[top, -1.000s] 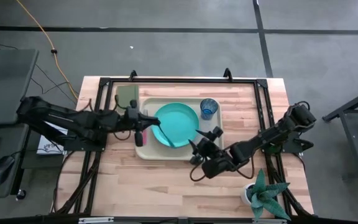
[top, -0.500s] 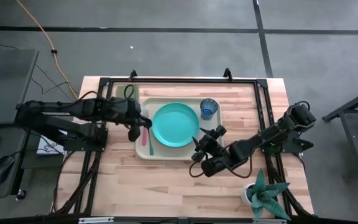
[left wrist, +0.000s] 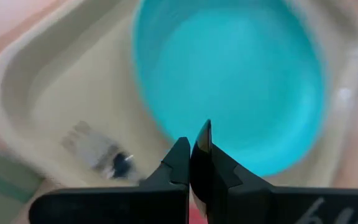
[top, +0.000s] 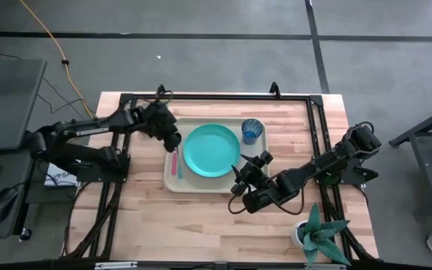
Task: Pick and place plate/cup/fork/spoon on tray
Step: Put the light blue spoon on the light brown serving tray at the left of the light blue plate
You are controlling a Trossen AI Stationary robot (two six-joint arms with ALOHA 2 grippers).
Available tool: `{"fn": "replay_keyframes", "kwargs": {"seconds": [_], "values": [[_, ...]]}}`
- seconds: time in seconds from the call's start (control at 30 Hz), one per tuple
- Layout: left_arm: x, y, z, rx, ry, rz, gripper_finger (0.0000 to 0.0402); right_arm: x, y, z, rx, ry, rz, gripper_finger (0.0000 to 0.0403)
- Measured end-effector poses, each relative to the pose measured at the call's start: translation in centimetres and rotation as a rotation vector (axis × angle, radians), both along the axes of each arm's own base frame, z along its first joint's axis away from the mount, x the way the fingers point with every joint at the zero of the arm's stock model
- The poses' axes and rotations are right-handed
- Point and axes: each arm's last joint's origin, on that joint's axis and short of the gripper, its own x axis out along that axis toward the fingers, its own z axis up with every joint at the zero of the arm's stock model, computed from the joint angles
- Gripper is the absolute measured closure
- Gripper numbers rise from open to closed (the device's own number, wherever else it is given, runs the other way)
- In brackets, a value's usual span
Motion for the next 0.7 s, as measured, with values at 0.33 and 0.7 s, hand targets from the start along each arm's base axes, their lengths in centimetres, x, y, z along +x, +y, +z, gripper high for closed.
{"fn": "replay_keyframes", "kwargs": {"seconds": [0.33,0.7], "values": [[1.4,2.5,-3.9,-0.096,0.077,0.028,0.0401,0.0,0.0,0.0,0.019,-0.006,0.001,0.0176],[2.5,3.8,-6.4,-0.102,0.106,0.050,0.0401,0.0,0.0,0.0,0.019,-0.006,0.001,0.0176]]}}
